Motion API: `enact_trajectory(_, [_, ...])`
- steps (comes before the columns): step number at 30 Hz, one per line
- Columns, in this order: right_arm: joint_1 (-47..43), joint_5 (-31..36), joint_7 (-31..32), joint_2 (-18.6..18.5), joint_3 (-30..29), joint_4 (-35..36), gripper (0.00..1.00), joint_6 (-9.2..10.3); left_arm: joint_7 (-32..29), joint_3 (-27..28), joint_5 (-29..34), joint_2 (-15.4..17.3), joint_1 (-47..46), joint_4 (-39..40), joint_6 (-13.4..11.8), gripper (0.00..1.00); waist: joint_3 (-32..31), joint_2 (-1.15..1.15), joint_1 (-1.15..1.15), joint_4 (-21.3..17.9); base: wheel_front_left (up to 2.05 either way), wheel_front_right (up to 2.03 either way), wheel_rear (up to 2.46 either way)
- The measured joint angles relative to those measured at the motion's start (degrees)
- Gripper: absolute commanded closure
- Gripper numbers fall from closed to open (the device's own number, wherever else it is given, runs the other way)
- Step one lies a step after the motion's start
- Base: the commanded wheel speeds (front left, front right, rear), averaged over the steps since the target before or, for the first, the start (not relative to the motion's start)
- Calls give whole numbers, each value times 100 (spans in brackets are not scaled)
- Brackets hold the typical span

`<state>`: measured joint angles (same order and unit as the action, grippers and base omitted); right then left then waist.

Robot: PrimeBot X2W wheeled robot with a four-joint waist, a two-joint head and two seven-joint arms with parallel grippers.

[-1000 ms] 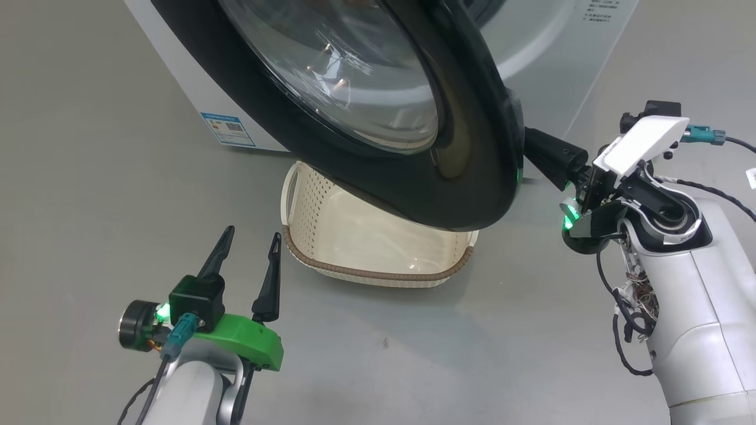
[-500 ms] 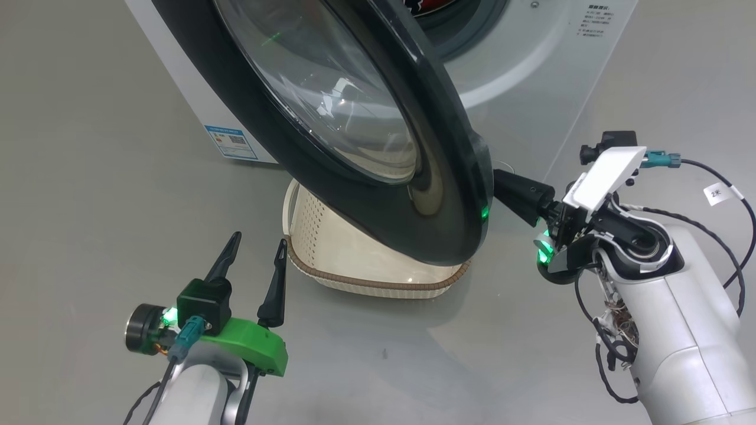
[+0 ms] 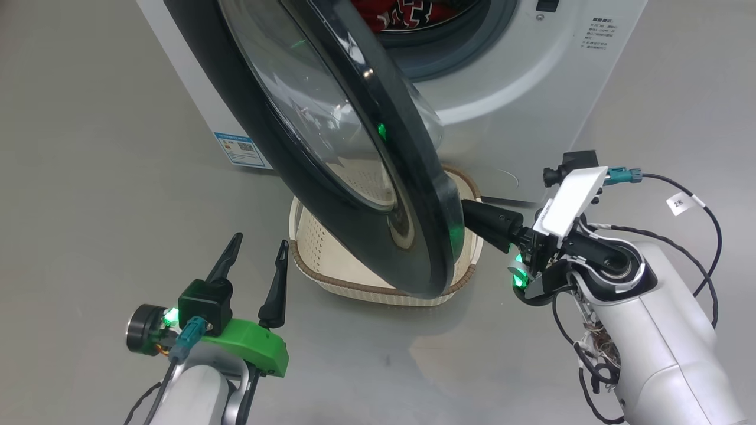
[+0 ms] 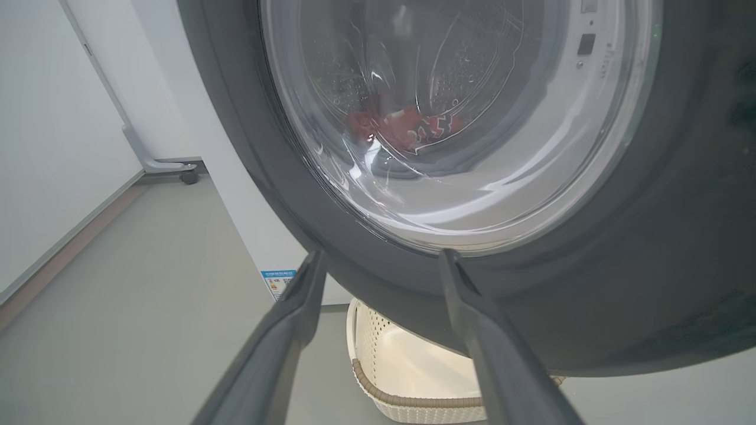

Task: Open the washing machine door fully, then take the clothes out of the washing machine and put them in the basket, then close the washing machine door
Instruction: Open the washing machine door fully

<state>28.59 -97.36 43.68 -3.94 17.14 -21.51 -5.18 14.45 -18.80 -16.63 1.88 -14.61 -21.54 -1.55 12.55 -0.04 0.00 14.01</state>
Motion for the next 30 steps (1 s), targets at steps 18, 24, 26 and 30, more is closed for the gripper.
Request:
enact_trajectory(18, [-215,-532,-22,8,875,265,100,-5,0,-52,1,0,18,-18,0,0,-113,0,0,123,0,0,0])
enact_trajectory(24, [-225,-602,-144,5,1096,313,100,-5,0,-53,1,0,23,-18,0,0,-146,0,0,156,0,0,0])
enact_trajectory(26, [-232,-628,-196,9,1135,320,100,-5,0,-52,1,0,24,-18,0,0,-158,0,0,161,0,0,0])
enact_trajectory(30, [-243,-642,-363,14,1131,321,100,-29,0,-46,1,0,34,-18,0,0,-181,0,0,152,0,0,0])
